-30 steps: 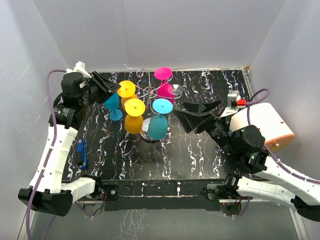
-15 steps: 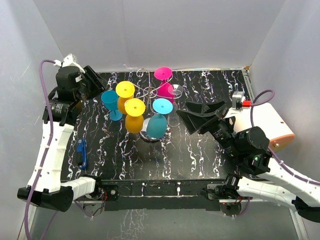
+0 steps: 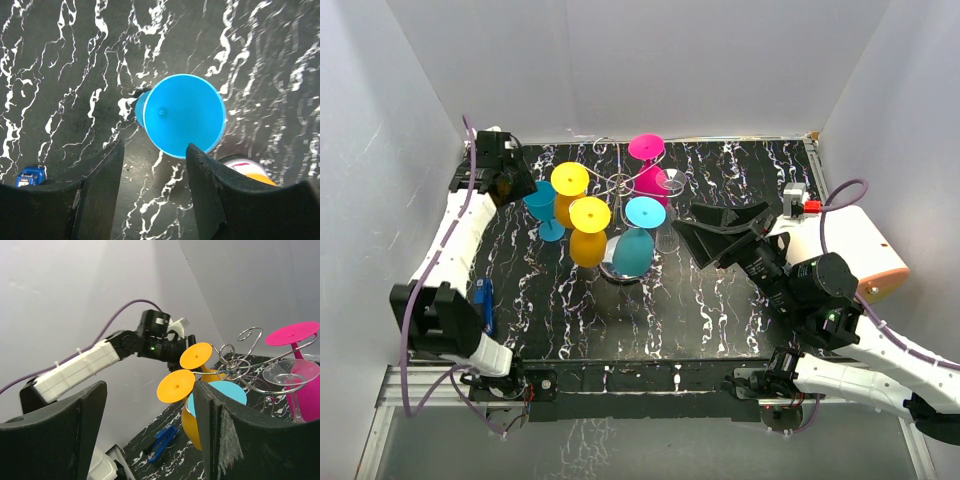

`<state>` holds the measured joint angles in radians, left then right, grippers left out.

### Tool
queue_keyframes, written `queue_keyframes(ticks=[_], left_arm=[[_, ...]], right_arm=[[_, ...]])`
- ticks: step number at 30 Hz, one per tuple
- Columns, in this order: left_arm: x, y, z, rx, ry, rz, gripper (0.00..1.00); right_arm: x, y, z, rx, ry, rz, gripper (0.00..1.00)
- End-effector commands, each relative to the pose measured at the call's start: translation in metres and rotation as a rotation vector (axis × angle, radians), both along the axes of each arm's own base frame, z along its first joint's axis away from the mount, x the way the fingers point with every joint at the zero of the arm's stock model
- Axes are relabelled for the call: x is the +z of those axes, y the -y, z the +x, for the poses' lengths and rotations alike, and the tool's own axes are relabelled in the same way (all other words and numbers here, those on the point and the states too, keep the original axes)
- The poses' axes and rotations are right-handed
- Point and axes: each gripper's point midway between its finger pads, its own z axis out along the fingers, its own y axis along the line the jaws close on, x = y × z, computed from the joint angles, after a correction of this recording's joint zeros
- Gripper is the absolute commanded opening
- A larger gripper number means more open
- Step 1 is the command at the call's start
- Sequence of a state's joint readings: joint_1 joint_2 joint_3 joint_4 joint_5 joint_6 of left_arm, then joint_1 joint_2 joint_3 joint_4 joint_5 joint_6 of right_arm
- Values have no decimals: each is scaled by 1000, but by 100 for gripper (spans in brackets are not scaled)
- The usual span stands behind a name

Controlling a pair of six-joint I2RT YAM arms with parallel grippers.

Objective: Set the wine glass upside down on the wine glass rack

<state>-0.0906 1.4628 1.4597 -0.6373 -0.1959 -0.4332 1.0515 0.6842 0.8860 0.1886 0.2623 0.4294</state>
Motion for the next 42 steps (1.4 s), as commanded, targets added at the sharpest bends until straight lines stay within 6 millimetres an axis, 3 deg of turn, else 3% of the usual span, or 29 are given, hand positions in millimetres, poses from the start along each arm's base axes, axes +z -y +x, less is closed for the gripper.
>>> queue_keyframes(ticks=[1,7,12,16,21,24,29,34,42], left_arm=[[-18,-14,12,-19,-43,45,50],[-47,-13,32,-41,-101,-28,44],[-63,-13,35,-41,-136,-43,34],[-63,-14,33,-45,-147,-33,23],[-53,-21,25,-47,-151,13,0],[-43,-28,19,-40,-144,50,0],[-10,-34,6,-15,-85,78,0],[43,-32,-22,39,55,29,0],[154,-42,-79,133,413,1,0]], right_arm=[[13,2,-4,20,12,44,68],[12,2,-5,25,7,47,68],[11,2,-5,24,1,47,68],[11,2,-5,24,1,47,68],[12,1,-5,26,2,46,68],[12,1,-4,23,0,47,68],[12,-2,-3,28,-4,43,68],[15,-10,0,39,-18,37,68],[26,-36,2,92,3,23,69]])
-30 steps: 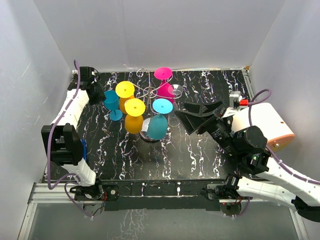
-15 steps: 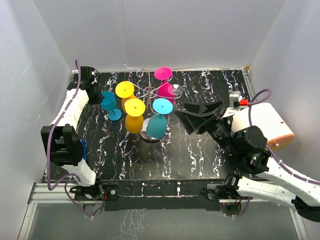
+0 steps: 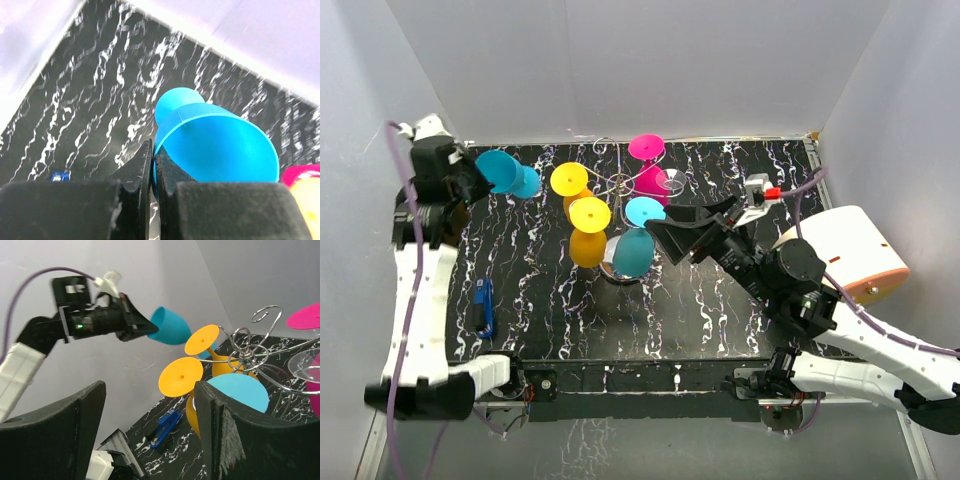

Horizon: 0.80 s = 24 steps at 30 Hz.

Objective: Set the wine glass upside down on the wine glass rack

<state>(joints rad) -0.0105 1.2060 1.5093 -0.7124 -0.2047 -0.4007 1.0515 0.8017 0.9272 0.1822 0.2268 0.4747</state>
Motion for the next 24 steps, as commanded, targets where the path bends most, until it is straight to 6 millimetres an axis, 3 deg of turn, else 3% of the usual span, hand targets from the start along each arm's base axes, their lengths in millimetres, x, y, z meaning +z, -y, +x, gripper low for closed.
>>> queue_keyframes(ticks=[1,4,10,18,24], left_arm=[[74,-7,-31,64,244,-30,0],[117,-4,-48,60,402,-69,0],[175,21,-73,-60,645,-174,0],[216,55,-103,-276,875,-214,0],[223,76,-116,-415,951,-217,0]], right_arm=[[42,-6,-8,52,61,77,69],[54,-20,-8,96,65,101,69],[89,-45,-5,188,-28,228,69],[105,-86,12,249,-162,287,67],[126,-80,26,243,-279,511,66]])
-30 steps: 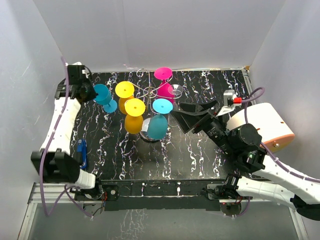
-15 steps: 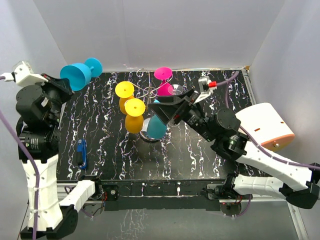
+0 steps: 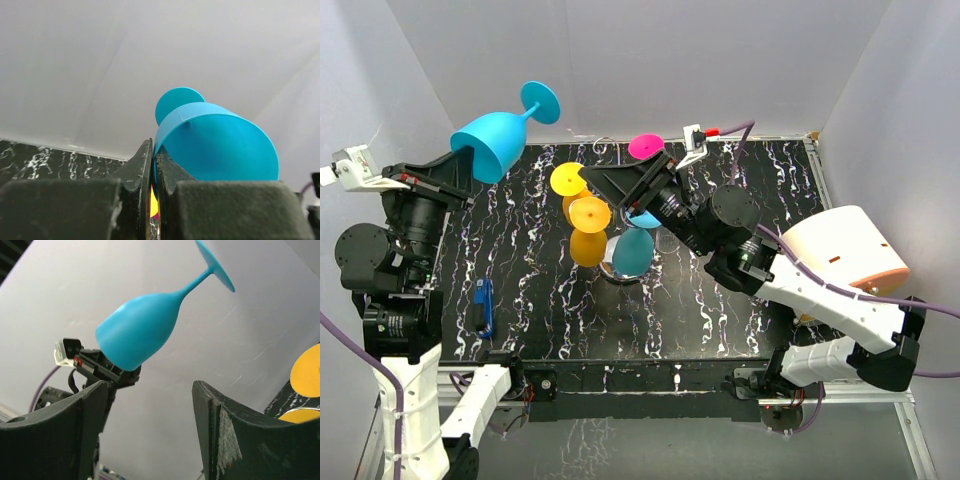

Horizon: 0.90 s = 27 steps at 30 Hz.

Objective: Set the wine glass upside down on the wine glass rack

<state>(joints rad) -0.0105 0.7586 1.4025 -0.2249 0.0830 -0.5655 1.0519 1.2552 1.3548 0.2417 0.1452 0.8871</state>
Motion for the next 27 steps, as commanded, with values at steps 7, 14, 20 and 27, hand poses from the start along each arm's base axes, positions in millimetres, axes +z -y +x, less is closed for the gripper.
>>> queue_keyframes(ticks=[7,14,20,27], left_arm=[[34,44,-30,-248,238,96,0],[34,59,-38,-338,276,126,0],[33,69,-41,-401,293,142,0],[29,75,-42,-445,286,154,0]], right_arm=[[66,12,10,58,-202,383,58],[60,11,28,21,-335,453,49],[67,3,35,9,-343,453,46],[58,-5,42,1,-372,452,40]])
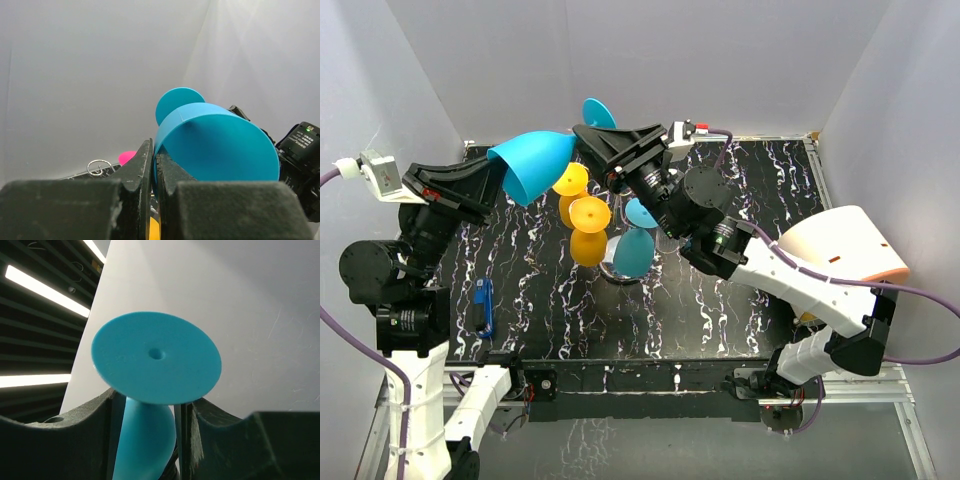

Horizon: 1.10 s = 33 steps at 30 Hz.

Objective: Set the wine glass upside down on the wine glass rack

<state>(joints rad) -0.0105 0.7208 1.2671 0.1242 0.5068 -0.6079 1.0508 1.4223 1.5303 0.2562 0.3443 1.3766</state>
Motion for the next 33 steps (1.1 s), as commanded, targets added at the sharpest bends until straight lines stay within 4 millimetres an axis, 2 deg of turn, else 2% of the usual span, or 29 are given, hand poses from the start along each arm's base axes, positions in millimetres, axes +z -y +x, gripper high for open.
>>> queue_keyframes(ticks=[1,4,10,17,20,23,25,27,31,33], left_arm=[[8,7,-9,-44,52,18,0],[8,8,-10,-51,53,25,0],[6,9,-11,-61,52,31,0],[6,12,-13,-80,53,37,0],[5,13,-12,-84,49,36,0],[4,12,-12,-84,40,31,0],[3,10,-11,-71,28,21,14],[3,6,-9,-47,19,6,31],[0,1,-6,-17,13,-32,47],[0,-2,-7,-5,16,-52,50]], right_arm=[[22,11,2,-19,-1,74,40],[23,13,2,-27,2,86,36],[25,17,2,-33,14,112,19],[32,21,0,-38,29,140,12],[35,22,0,-40,39,147,0],[39,24,-1,-49,59,154,0],[44,29,-2,-80,107,164,0],[45,34,3,-135,134,151,0],[44,49,13,-262,173,126,0],[47,55,14,-316,213,111,0]])
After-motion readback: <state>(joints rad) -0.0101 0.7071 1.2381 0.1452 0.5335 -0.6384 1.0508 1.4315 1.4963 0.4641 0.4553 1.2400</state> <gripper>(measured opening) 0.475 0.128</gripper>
